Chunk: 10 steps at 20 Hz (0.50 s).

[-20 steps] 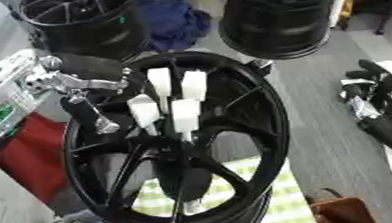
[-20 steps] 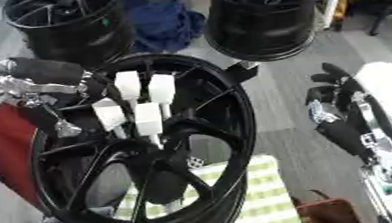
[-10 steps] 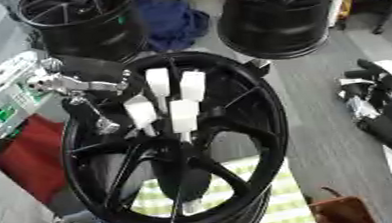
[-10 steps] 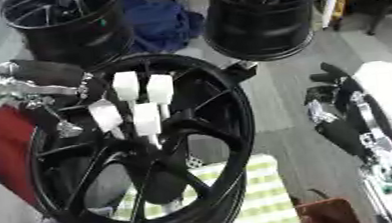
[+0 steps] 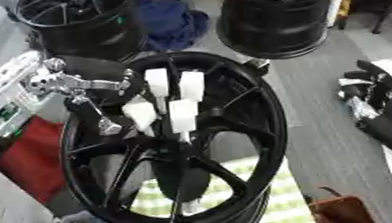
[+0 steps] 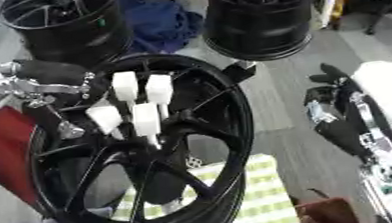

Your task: Pull the pin out of the wheel hub.

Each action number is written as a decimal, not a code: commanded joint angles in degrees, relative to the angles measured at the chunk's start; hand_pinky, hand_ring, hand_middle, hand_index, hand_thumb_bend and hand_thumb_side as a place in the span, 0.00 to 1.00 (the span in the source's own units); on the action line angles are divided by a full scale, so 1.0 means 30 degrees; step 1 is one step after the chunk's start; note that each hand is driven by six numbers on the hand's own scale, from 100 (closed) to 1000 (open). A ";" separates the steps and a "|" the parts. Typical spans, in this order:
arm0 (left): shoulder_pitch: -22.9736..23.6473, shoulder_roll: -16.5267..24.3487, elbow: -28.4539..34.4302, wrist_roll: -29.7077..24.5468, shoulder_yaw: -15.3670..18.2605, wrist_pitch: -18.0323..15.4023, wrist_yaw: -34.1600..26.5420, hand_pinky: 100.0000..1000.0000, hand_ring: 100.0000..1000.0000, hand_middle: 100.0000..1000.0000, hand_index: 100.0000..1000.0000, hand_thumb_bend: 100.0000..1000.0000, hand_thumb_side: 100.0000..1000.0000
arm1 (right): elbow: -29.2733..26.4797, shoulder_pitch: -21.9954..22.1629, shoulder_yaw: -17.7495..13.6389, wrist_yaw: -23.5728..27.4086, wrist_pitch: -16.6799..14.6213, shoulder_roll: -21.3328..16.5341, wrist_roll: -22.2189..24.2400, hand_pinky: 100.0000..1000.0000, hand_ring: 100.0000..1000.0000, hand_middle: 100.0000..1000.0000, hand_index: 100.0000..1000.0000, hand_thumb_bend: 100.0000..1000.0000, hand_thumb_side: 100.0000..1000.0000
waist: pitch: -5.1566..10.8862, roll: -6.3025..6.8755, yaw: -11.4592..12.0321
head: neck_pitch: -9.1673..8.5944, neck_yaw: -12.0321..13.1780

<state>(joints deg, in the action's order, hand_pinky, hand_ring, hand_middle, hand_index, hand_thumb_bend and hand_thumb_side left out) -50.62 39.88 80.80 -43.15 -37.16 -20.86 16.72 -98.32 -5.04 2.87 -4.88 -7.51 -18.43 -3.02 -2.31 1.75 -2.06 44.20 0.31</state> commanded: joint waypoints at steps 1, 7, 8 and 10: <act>-0.0657 0.0689 0.0538 -0.2938 0.0783 -0.2218 -0.0976 0.51 0.00 0.40 0.60 0.00 0.00 | -0.0141 -0.0218 -0.0086 0.0006 -0.0016 -0.0268 -0.0011 0.76 0.74 0.77 0.94 0.00 0.35 | 0.0201 -0.0025 0.0023 | -0.0028 -0.0063; -0.0894 0.1949 0.1831 -0.2938 0.2275 -0.0849 -0.2358 0.51 0.00 0.38 0.57 0.00 0.00 | -0.0088 -0.0175 -0.0140 -0.0024 0.0002 -0.0304 -0.0060 0.76 0.74 0.77 0.94 0.00 0.35 | 0.0239 -0.0026 0.0128 | -0.0028 -0.0081; -0.0836 0.2332 0.2055 -0.2938 0.2829 -0.0640 -0.2479 0.51 0.00 0.38 0.57 0.00 0.00 | -0.0077 -0.0156 -0.0168 -0.0034 0.0007 -0.0310 -0.0083 0.76 0.74 0.77 0.94 0.00 0.35 | 0.0250 -0.0020 0.0168 | -0.0028 -0.0081; -0.0563 0.3024 0.2516 -0.2938 0.3857 -0.0266 -0.2679 0.51 0.00 0.38 0.57 0.00 0.00 | -0.0054 -0.0131 -0.0211 -0.0060 0.0013 -0.0312 -0.0129 0.76 0.74 0.77 0.94 0.00 0.36 | 0.0263 -0.0004 0.0219 | -0.0028 -0.0071</act>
<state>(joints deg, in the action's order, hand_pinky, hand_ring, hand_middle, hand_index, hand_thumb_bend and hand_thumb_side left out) -51.42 46.03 86.97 -46.80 -28.16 -17.21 9.47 -97.97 -4.98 2.79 -4.88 -7.42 -18.43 -3.20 -2.24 1.77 -1.45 44.21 0.26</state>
